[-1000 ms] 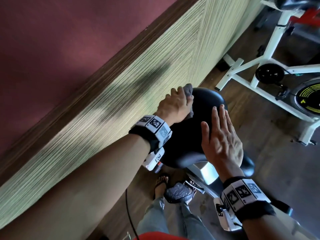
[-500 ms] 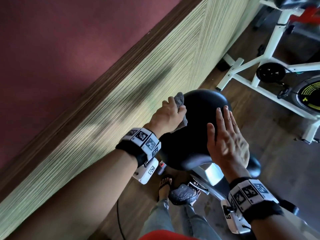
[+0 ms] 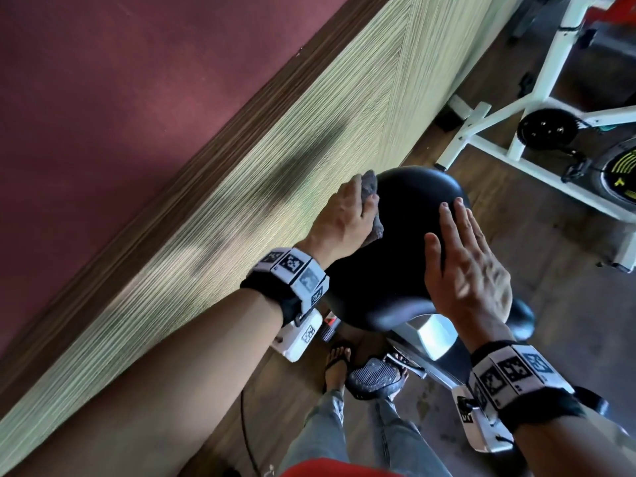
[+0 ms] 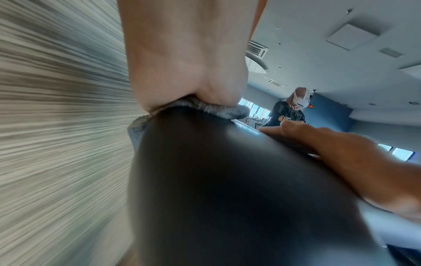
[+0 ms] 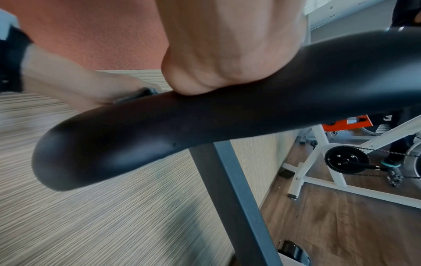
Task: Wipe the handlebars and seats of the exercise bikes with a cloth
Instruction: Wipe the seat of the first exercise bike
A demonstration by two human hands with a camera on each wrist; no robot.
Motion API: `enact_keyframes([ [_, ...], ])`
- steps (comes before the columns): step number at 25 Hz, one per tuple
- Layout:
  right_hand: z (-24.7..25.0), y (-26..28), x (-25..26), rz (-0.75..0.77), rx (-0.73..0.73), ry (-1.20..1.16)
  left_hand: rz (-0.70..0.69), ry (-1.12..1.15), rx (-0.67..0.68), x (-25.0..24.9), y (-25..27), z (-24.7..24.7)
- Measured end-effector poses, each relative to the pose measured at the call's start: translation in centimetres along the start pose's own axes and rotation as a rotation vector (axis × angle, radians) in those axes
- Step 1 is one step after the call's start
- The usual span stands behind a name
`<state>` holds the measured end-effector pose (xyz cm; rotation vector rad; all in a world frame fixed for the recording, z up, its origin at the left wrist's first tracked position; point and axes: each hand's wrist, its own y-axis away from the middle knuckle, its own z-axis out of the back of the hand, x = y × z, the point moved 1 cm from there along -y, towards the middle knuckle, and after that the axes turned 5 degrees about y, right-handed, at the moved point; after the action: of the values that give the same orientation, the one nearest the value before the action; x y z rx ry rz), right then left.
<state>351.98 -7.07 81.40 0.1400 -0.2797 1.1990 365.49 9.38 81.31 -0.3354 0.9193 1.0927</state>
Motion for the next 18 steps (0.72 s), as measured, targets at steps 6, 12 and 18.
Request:
enact_keyframes([
  [6,-0.1,0.0,0.0,-0.009,-0.005,0.041,0.065,0.014,0.050,-0.4,-1.0,0.6],
  [12,-0.5,0.2,-0.2,0.000,-0.024,0.043,-0.001,0.116,0.039,0.4,0.3,0.6],
  [18,-0.3,0.2,-0.1,-0.023,-0.025,0.058,0.204,0.267,0.021,2.1,6.8,1.1],
])
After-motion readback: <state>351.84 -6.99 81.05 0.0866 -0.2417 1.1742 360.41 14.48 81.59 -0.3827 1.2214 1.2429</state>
